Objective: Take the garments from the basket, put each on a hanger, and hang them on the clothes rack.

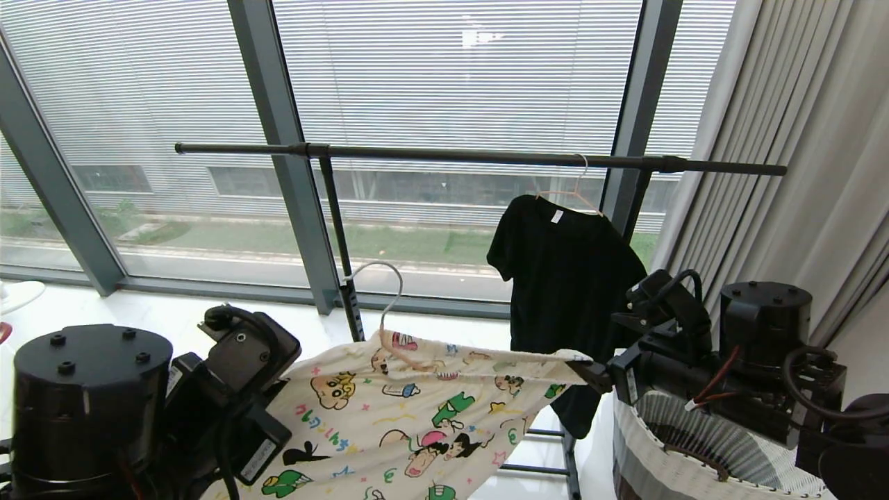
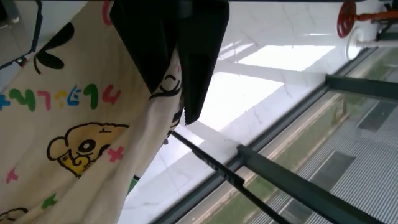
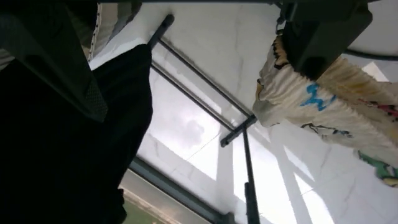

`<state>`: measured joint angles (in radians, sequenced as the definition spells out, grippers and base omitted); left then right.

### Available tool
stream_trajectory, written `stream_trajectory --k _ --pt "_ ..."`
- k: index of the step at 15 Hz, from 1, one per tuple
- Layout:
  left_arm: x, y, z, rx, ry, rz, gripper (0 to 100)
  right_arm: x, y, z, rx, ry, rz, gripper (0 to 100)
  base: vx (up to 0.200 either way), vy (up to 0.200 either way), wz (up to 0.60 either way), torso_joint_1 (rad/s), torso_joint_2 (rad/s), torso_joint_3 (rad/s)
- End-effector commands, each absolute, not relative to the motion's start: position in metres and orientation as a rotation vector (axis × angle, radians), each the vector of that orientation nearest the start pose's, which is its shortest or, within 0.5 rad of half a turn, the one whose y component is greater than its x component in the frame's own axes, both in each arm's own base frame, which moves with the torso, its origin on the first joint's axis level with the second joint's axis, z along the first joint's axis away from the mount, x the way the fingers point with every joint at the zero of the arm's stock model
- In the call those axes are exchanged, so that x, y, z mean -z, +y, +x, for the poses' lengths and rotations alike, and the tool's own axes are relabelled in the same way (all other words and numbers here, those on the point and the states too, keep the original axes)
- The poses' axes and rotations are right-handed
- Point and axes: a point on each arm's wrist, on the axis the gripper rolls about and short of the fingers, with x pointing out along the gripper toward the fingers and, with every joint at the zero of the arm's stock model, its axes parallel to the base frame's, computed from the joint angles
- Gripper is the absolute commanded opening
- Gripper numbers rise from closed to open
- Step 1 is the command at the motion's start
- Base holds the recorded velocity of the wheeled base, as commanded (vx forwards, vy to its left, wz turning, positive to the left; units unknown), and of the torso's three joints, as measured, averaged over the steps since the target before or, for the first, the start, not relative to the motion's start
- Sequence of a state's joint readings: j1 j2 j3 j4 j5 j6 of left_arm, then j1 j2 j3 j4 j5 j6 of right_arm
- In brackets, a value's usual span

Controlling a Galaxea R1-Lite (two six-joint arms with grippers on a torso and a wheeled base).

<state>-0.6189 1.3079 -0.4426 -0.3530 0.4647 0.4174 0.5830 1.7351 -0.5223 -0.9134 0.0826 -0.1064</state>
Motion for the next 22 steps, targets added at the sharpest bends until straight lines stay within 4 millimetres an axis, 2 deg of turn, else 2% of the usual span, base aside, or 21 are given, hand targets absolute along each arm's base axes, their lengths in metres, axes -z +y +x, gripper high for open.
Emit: stream_trajectory --k 1,3,6,8,11,14,15,16,17,20,22 --pt "-0.147 -0.113 0.179 0.124 0.441 0.599 0 -0.141 0.167 0.214 -0.769 0.215 -0.187 100 0.0 0.0 0.0 0.0 0.0 0.0" --pt "-0.152 -0.122 0.192 0.07 0.423 0.56 0 -0.143 0.187 0.196 -0.867 0.201 -0.196 100 0.0 0.0 0.0 0.0 0.0 0.0" --pt "-0.154 -0.123 0.195 0.065 0.417 0.553 0 -0.144 0.214 0.166 -1.014 0.182 -0.217 100 0.0 0.0 0.0 0.0 0.0 0.0" --pt "-0.156 -0.125 0.193 0.079 0.409 0.545 0 -0.143 0.217 0.16 -1.04 0.17 -0.243 100 0.0 0.0 0.0 0.0 0.0 0.0" --pt "-0.16 -0.133 0.174 0.292 0.379 0.447 0 -0.141 0.199 0.174 -0.97 0.164 -0.297 100 0.0 0.0 0.0 0.0 0.0 0.0" --pt "-0.164 -0.128 0.159 0.473 0.355 0.404 0 -0.144 0.168 0.187 -0.931 0.189 -0.374 100 0.0 0.0 0.0 0.0 0.0 0.0" --pt "-0.168 -0.126 0.154 0.56 0.336 0.377 0 -0.153 0.15 0.186 -0.966 0.216 -0.394 100 0.0 0.0 0.0 0.0 0.0 0.0" --pt "-0.17 -0.127 0.152 0.6 0.327 0.366 0 -0.158 0.145 0.184 -0.985 0.229 -0.394 100 0.0 0.0 0.0 0.0 0.0 0.0" --pt "-0.173 -0.129 0.147 0.699 0.31 0.346 0 -0.173 0.139 0.176 -1.039 0.252 -0.401 100 0.0 0.0 0.0 0.0 0.0 0.0" --pt "-0.169 -0.142 0.135 0.825 0.296 0.393 0 -0.196 0.138 0.173 -1.119 0.229 -0.536 100 0.0 0.0 0.0 0.0 0.0 0.0" --pt "-0.169 -0.15 0.127 0.892 0.262 0.46 0 -0.202 0.138 0.173 -1.166 0.251 -0.584 100 0.0 0.0 0.0 0.0 0.0 0.0"
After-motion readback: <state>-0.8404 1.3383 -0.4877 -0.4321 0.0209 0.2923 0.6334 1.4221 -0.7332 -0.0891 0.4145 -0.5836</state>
